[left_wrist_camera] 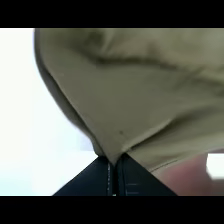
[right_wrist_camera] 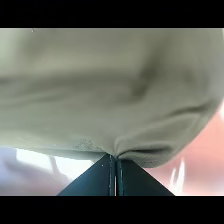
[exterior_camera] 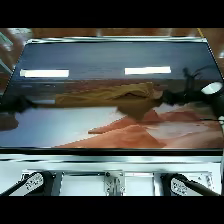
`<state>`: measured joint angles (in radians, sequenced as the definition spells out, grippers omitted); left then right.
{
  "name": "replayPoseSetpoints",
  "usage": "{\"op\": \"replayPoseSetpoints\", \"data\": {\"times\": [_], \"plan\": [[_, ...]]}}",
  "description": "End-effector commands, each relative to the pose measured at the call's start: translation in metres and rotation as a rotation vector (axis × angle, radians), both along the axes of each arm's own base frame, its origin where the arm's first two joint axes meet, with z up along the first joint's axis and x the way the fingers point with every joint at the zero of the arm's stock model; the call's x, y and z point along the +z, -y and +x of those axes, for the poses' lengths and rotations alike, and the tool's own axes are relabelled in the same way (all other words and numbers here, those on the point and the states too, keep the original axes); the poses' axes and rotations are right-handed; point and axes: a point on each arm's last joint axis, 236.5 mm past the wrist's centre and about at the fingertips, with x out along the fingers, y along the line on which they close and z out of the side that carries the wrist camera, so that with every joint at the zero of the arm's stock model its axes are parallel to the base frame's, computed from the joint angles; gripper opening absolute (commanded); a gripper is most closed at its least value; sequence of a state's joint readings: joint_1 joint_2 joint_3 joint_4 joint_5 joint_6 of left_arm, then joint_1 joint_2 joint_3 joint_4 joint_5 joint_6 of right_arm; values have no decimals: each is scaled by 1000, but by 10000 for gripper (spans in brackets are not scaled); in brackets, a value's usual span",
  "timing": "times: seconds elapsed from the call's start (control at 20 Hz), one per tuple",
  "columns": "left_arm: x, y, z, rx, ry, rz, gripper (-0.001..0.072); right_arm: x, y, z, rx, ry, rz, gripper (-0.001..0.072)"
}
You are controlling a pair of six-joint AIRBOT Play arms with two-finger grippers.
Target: Fold the shirts.
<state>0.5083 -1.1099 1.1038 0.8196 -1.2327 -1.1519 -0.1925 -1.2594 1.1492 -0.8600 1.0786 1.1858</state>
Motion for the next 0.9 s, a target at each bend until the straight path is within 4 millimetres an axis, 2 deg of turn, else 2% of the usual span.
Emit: {"op": "replayPoseSetpoints", "data": {"times": [0.0,0.05,0.1,0.15,0.2,0.25,0.3,0.35,0.4,0.5,0.6,0.7,0.85], "plan": [[238,13,18,50,594,190,42,234,0,4,-19,612,-98,67],[315,22,-2,86,778,230,42,311,2,-16,-54,806,-136,67],[383,33,-32,106,957,285,42,376,6,-44,-97,975,-179,67],[435,45,-66,118,1098,332,42,432,8,-77,-145,1114,-198,68],[475,58,-102,124,1214,388,42,478,8,-117,-186,1235,-216,68],[498,69,-132,129,1283,427,42,505,9,-149,-216,1310,-247,68],[512,79,-157,140,1324,433,42,522,11,-179,-249,1356,-276,68],[517,84,-175,156,1340,438,42,527,15,-199,-279,1360,-297,67],[513,86,-189,172,1328,464,42,523,21,-214,-314,1336,-320,67],[490,83,-201,179,1240,554,42,497,33,-230,-342,1227,-417,68],[457,75,-201,177,1108,611,42,471,42,-241,-346,1121,-493,68],[426,73,-198,140,981,631,42,457,42,-246,-331,1066,-507,68],[405,74,-197,105,901,630,42,448,42,-243,-320,1031,-510,68]]}}
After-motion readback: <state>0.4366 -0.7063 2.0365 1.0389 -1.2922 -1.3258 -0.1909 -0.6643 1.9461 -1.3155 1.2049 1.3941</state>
